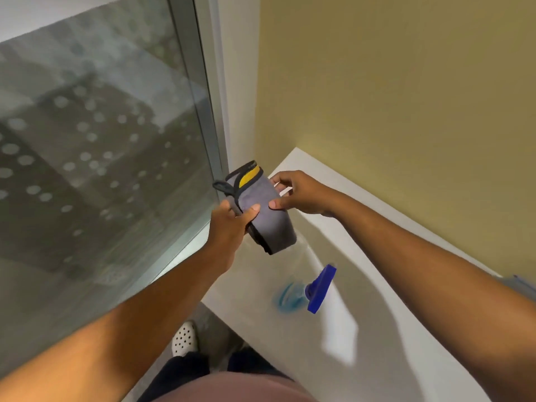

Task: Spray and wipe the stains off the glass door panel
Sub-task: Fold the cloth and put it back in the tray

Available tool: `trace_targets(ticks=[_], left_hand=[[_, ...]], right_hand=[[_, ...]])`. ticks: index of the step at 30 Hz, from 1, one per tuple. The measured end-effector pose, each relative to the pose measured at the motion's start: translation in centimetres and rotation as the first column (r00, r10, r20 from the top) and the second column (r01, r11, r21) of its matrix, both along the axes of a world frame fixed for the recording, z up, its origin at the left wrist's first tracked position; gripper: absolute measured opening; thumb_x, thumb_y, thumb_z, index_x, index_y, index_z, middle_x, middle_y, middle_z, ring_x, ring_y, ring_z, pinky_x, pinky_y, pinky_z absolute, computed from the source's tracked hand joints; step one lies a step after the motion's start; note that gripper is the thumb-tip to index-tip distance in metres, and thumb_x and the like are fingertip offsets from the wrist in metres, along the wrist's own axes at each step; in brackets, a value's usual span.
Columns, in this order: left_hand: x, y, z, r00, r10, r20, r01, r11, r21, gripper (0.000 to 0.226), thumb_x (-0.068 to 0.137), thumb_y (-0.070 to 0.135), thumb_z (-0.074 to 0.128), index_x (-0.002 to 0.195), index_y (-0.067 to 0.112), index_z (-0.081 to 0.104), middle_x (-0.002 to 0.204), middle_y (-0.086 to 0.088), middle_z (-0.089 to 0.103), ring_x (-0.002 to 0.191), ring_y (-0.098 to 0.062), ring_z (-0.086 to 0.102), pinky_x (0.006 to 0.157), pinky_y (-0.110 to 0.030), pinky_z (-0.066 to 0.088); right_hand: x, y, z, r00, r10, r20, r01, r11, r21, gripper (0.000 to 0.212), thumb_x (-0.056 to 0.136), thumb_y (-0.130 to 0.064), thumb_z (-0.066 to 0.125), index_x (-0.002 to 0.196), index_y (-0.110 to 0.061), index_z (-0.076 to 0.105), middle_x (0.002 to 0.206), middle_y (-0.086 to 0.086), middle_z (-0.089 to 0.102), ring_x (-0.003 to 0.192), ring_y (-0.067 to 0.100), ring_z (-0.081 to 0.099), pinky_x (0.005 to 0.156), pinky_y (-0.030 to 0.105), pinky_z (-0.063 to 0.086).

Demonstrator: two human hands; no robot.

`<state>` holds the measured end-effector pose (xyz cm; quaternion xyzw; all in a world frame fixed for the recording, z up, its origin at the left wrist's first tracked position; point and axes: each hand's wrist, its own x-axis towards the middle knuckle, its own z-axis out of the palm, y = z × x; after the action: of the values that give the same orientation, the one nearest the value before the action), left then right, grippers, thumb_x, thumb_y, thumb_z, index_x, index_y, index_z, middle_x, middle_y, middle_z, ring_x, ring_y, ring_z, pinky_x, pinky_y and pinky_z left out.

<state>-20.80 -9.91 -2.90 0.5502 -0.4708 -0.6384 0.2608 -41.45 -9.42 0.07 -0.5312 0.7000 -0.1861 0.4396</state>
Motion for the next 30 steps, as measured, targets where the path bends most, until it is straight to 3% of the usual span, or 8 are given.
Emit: trace_targets(ticks=[4, 8, 13, 19, 22, 25, 27, 30], left_hand=[[-1.5, 1.1, -2.7, 0.994, 0.064, 0.087, -0.070, 0.996, 0.060, 0.044, 0.099, 0.019, 0.076, 0.141, 0.016, 0.061, 0.128, -0.007, 0.074, 0.126, -0.034, 0.069, 0.113, -0.051, 0.055], [-1.8, 1.7, -5.6, 0.983, 0.123, 0.135, -0.137, 0.986, 0.098, 0.044, 0.097, 0.012, 0.077, 0.137, 0.014, 0.060, 0.129, -0.010, 0.075, 0.123, -0.033, 0.072, 0.110, -0.053, 0.058], [-1.9, 2.5, -7.5, 0.976, 0.144, 0.166, -0.166, 0.978, 0.127, 0.048, 0.097, 0.019, 0.078, 0.139, 0.011, 0.057, 0.134, -0.015, 0.075, 0.122, -0.036, 0.073, 0.109, -0.056, 0.058], [-2.2, 3.2, -8.4, 0.978, 0.118, 0.175, -0.147, 0.975, 0.168, 0.055, 0.098, 0.022, 0.077, 0.147, 0.012, 0.054, 0.138, -0.013, 0.072, 0.131, -0.035, 0.068, 0.114, -0.057, 0.054], [-1.7, 2.8, -9.0, 0.982, 0.072, 0.176, -0.105, 0.977, 0.186, 0.053, 0.100, 0.023, 0.075, 0.148, 0.013, 0.055, 0.140, -0.011, 0.071, 0.134, -0.035, 0.066, 0.116, -0.057, 0.052], [-1.2, 2.4, -9.2, 0.975, -0.039, 0.219, 0.001, 0.985, 0.172, 0.051, 0.102, 0.026, 0.072, 0.148, 0.011, 0.056, 0.138, -0.011, 0.072, 0.131, -0.035, 0.067, 0.117, -0.056, 0.052], [-0.8, 2.2, -9.2, 0.958, -0.109, 0.264, 0.070, 0.986, 0.153, 0.045, 0.104, 0.027, 0.069, 0.144, 0.009, 0.060, 0.133, -0.014, 0.074, 0.127, -0.037, 0.069, 0.115, -0.054, 0.054], [0.2, 2.5, -9.2, 0.932, -0.175, 0.319, 0.142, 0.982, 0.124, 0.043, 0.106, 0.023, 0.065, 0.146, 0.009, 0.063, 0.130, -0.021, 0.075, 0.127, -0.042, 0.068, 0.116, -0.056, 0.052]], right_hand=[[-0.3, -0.8, -3.9, 0.986, 0.110, -0.127, -0.114, 0.993, -0.019, 0.043, 0.083, -0.022, 0.087, 0.119, -0.009, 0.068, 0.117, 0.010, 0.069, 0.106, 0.032, 0.064, 0.087, 0.035, 0.054], [-0.6, 0.0, -6.2, 0.968, 0.178, -0.175, -0.182, 0.983, -0.009, 0.038, 0.082, -0.022, 0.086, 0.115, -0.013, 0.069, 0.110, 0.005, 0.074, 0.095, 0.021, 0.066, 0.074, 0.020, 0.043], [-0.5, 0.8, -8.1, 0.947, 0.214, -0.240, -0.218, 0.976, 0.011, 0.040, 0.091, -0.028, 0.077, 0.128, -0.015, 0.066, 0.119, 0.004, 0.072, 0.099, 0.020, 0.063, 0.075, 0.020, 0.040], [0.4, 1.7, -9.1, 0.942, 0.146, -0.301, -0.170, 0.984, -0.053, 0.032, 0.089, -0.019, 0.074, 0.120, -0.014, 0.071, 0.115, 0.003, 0.075, 0.099, 0.023, 0.069, 0.086, 0.032, 0.053], [0.9, 2.2, -9.1, 0.954, 0.076, -0.288, -0.113, 0.987, -0.112, 0.031, 0.090, -0.016, 0.074, 0.121, -0.013, 0.071, 0.118, 0.004, 0.073, 0.102, 0.023, 0.067, 0.093, 0.036, 0.057], [0.2, 3.1, -8.0, 0.982, 0.008, -0.187, -0.040, 0.985, -0.166, 0.020, 0.094, -0.014, 0.073, 0.114, -0.011, 0.072, 0.112, 0.002, 0.071, 0.096, 0.019, 0.066, 0.083, 0.023, 0.054], [-1.3, 4.5, -7.6, 0.987, 0.079, -0.140, -0.097, 0.987, -0.129, 0.015, 0.097, -0.010, 0.069, 0.111, -0.013, 0.073, 0.104, -0.004, 0.069, 0.088, 0.010, 0.065, 0.075, 0.015, 0.048], [-4.3, 7.7, -8.6, 0.956, 0.277, -0.099, -0.273, 0.960, 0.056, 0.030, 0.097, -0.001, 0.064, 0.119, -0.020, 0.073, 0.108, -0.007, 0.070, 0.087, 0.001, 0.065, 0.077, 0.018, 0.050]])
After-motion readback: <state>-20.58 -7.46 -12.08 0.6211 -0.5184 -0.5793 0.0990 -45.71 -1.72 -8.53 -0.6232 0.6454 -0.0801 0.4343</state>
